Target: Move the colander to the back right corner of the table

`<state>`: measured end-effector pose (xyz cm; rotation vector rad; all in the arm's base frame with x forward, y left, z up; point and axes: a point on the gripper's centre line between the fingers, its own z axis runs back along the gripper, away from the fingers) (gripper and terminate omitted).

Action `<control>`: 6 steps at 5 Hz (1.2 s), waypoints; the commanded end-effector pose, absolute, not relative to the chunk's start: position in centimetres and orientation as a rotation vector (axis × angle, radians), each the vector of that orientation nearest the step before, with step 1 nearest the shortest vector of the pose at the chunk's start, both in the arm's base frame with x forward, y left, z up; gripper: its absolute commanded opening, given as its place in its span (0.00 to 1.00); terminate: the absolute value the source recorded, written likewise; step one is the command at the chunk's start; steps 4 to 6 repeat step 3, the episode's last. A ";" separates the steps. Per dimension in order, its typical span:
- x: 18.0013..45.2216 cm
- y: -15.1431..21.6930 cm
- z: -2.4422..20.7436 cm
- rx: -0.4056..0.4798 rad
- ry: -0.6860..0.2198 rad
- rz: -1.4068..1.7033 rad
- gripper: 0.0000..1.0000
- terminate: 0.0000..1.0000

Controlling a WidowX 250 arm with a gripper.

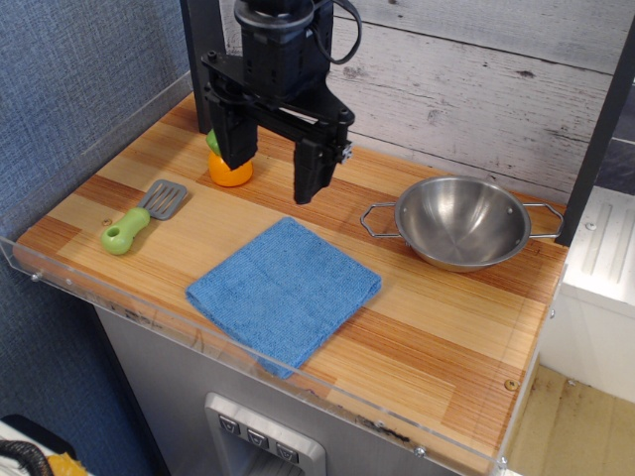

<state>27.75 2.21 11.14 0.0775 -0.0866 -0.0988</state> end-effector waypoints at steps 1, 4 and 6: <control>28.5 2.6 10.6 -0.027 -0.057 -0.065 1.00 0.00; 28.5 2.6 10.6 -0.027 -0.057 -0.065 1.00 1.00; 28.5 2.6 10.6 -0.027 -0.057 -0.065 1.00 1.00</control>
